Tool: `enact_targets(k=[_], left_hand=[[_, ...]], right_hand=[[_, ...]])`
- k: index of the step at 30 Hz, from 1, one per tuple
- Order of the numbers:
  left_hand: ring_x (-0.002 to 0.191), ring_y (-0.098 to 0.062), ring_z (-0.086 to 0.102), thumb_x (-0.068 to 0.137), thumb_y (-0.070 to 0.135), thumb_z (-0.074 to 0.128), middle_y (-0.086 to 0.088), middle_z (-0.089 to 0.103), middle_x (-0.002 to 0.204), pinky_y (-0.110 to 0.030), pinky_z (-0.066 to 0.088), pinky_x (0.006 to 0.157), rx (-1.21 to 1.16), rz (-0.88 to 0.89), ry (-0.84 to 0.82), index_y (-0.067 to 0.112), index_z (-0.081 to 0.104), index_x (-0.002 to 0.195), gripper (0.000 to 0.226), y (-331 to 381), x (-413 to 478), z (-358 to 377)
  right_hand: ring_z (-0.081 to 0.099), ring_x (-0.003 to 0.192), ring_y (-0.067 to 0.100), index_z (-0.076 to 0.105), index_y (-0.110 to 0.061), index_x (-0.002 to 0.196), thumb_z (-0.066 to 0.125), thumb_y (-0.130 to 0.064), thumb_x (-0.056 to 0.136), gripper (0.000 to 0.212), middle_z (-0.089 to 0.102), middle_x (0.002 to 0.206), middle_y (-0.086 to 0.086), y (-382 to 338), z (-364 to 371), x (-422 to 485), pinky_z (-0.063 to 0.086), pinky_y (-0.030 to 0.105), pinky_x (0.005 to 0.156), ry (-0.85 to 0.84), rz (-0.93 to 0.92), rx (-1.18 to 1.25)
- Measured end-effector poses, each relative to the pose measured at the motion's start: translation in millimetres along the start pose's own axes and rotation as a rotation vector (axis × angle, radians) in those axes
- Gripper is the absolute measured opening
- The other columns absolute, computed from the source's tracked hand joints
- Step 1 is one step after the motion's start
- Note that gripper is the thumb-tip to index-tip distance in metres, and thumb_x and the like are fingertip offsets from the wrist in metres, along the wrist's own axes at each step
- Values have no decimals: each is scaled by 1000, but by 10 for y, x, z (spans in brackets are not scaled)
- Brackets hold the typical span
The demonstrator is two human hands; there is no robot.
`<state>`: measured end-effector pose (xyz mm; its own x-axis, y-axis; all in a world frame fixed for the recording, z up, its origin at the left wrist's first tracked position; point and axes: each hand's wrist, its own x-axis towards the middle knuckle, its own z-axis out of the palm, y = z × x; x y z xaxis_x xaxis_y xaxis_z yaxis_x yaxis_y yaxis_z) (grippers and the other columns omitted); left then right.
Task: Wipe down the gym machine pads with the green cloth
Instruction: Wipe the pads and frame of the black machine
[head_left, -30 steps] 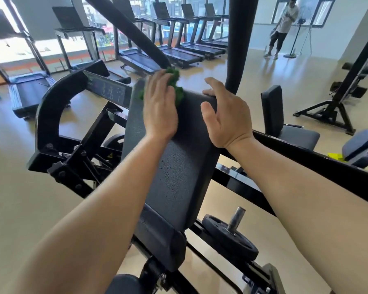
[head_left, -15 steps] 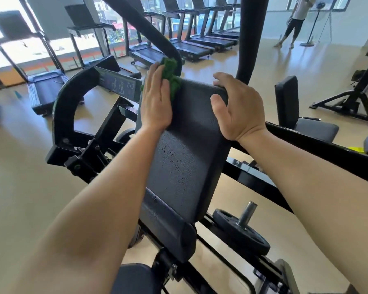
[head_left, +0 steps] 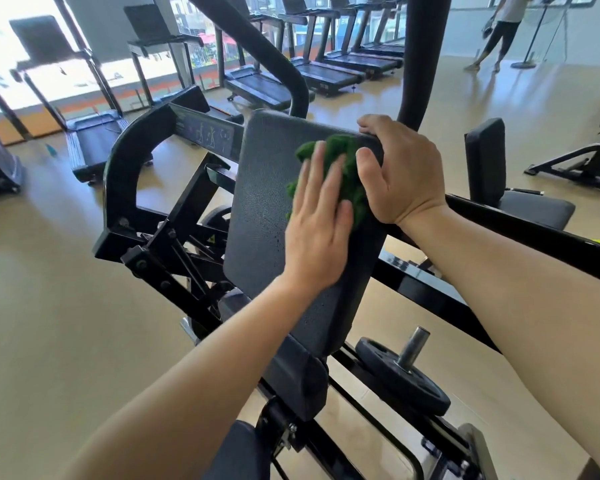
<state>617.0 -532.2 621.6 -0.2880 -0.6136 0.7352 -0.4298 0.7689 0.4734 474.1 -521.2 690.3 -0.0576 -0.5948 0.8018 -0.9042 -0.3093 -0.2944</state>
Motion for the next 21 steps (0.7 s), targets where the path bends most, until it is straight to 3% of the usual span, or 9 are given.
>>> enact_targets(k=[2, 4, 8, 10, 12, 14, 19, 21], left_hand=[[157, -31, 19, 106, 22, 39, -14, 23, 168, -44, 19, 127, 10, 134, -49, 10, 34, 156, 52, -57, 33, -43], [156, -28, 21, 106, 21, 40, -14, 24, 168, -44, 22, 126, 33, 135, -51, 8, 36, 155, 51, -238, 154, -105], [156, -18, 17, 108, 22, 35, -6, 15, 171, -14, 7, 122, -27, -331, 93, 10, 24, 160, 54, -720, 331, -253], [158, -17, 11, 111, 27, 29, -3, 8, 172, -25, 7, 126, -75, -582, 143, 10, 15, 162, 55, -898, 303, -272], [158, -17, 7, 111, 29, 27, -3, 4, 172, -37, 11, 127, -71, -706, 167, 10, 13, 162, 56, -846, 180, -231], [158, -17, 7, 110, 28, 28, 0, 4, 172, -36, 8, 128, -60, -646, 174, 13, 16, 162, 55, -566, -71, -113], [158, -19, 13, 106, 29, 33, 1, 12, 172, -20, 5, 125, -9, -238, 26, 22, 28, 157, 51, 160, -862, 124], [157, -21, 17, 106, 26, 36, -4, 16, 171, -27, 12, 126, -37, -161, -5, 19, 31, 154, 49, 49, -850, 89]], right_hand=[[68, 104, 32, 62, -8, 129, 35, -42, 92, 57, 73, 116, 9, 0, 5, 1, 54, 45, 85, -1, -2, -7], [68, 104, 33, 63, -8, 127, 35, -42, 92, 56, 73, 114, 9, 17, 11, 1, 54, 47, 85, -2, 2, -3], [67, 102, 34, 64, -8, 124, 37, -40, 90, 54, 73, 113, 9, 33, 25, -13, 54, 47, 84, -4, -1, -20], [66, 101, 34, 65, -8, 123, 37, -39, 90, 53, 72, 112, 9, 44, 23, -4, 54, 47, 84, -3, -7, -26], [65, 100, 33, 65, -9, 122, 37, -37, 90, 51, 72, 111, 9, 55, 23, 6, 54, 47, 83, -9, -7, -28], [65, 99, 33, 65, -10, 121, 37, -37, 89, 51, 71, 110, 9, 56, 24, 5, 53, 48, 83, -16, -7, -30], [64, 100, 35, 65, -9, 121, 38, -36, 88, 50, 71, 112, 11, 12, 7, 0, 52, 46, 85, -13, 5, -32], [64, 101, 35, 65, -9, 121, 38, -36, 89, 50, 70, 112, 11, 7, 11, 1, 52, 46, 86, -11, 9, -32]])
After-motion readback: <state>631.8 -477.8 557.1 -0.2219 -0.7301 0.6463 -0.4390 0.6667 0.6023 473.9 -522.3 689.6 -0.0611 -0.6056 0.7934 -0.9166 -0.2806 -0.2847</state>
